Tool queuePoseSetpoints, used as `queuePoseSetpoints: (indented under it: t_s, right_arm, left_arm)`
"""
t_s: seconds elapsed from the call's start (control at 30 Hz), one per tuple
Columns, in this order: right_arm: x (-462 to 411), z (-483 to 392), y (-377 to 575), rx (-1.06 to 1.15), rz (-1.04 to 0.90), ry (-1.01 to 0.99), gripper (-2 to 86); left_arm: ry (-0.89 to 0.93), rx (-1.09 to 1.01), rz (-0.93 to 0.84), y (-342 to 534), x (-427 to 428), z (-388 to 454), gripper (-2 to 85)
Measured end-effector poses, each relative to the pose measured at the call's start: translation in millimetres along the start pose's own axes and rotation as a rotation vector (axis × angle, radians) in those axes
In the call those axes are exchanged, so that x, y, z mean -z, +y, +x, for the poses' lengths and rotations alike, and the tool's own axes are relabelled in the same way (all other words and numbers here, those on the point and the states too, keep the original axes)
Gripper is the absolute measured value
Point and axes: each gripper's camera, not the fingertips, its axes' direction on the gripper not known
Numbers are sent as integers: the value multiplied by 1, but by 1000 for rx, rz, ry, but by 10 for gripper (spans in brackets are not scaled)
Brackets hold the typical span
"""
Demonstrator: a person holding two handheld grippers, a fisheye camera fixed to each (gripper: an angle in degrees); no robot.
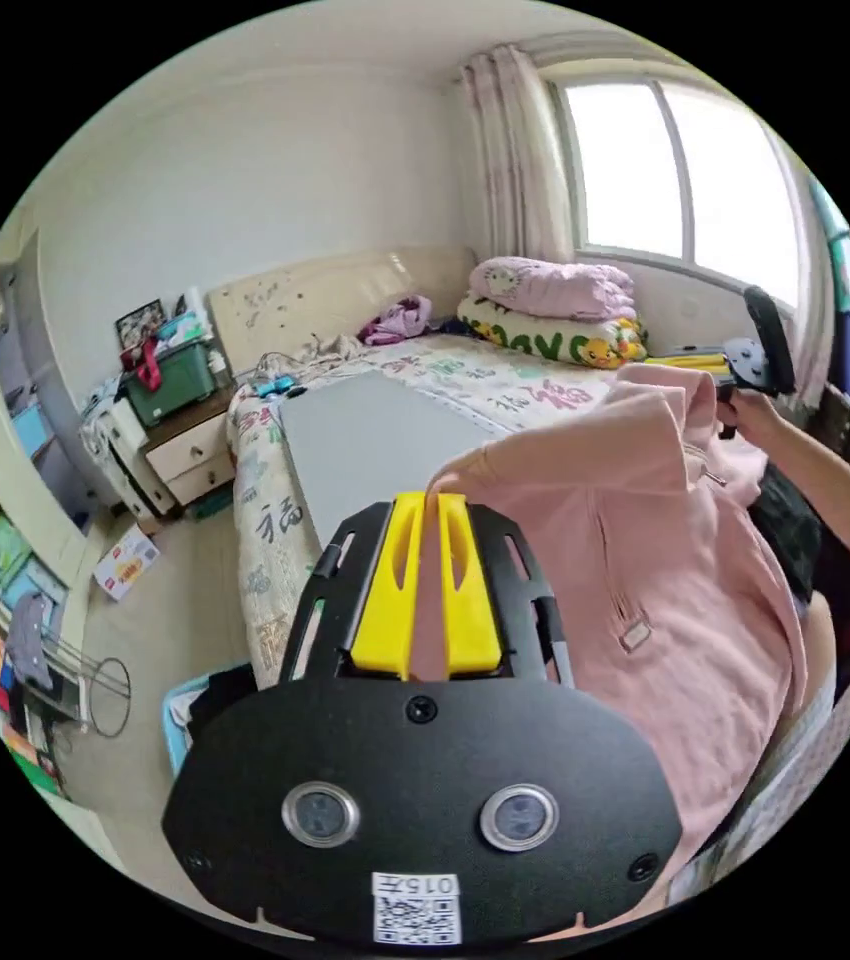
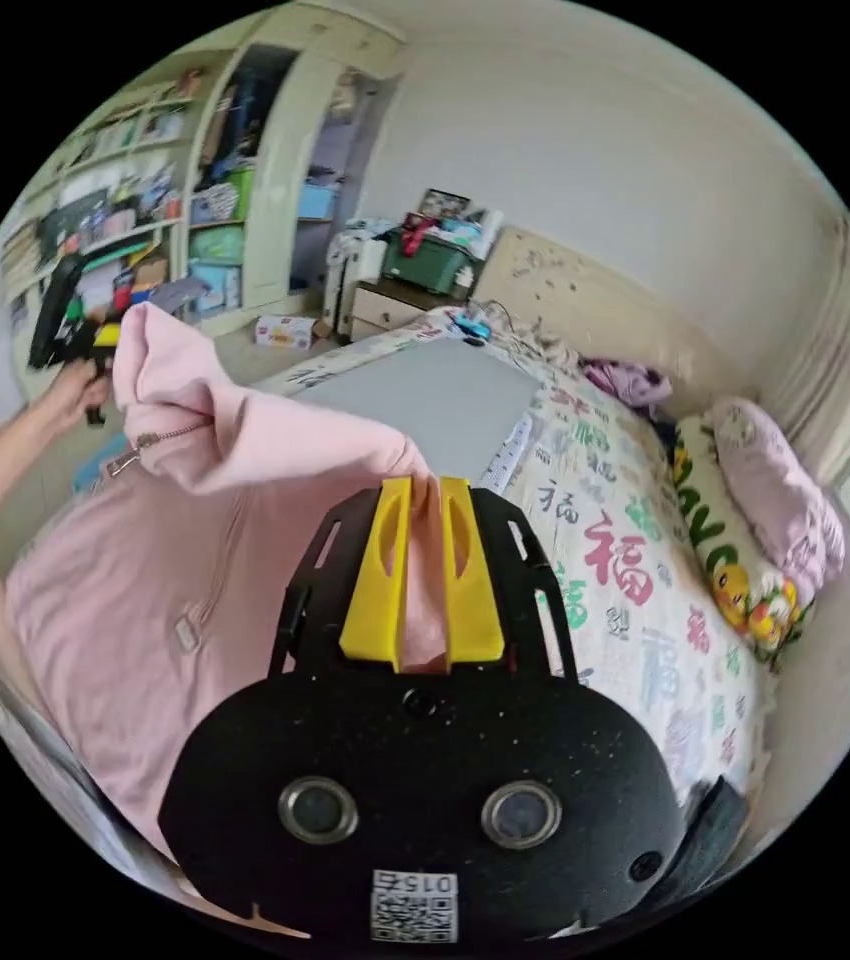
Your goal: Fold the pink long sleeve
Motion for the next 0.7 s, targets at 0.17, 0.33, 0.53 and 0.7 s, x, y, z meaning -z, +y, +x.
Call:
queuePoseSetpoints:
  t_s: [0.17, 0.33, 0.53, 0.7]
  right_arm:
    - [52, 45, 33, -21, 43, -189, 85]
    - [172, 53, 192, -33, 84, -364, 90]
    - [265, 85, 327, -408, 1, -443, 109]
    - [287, 56, 331, -436, -81, -462, 152]
  left_arm:
    - [320, 130, 4, 30, 29, -39, 67]
    - [365, 162, -102, 155, 144, -92, 73]
    - [281, 376, -288, 266, 250, -135, 95]
    - [357, 457, -390, 303, 266, -144, 119]
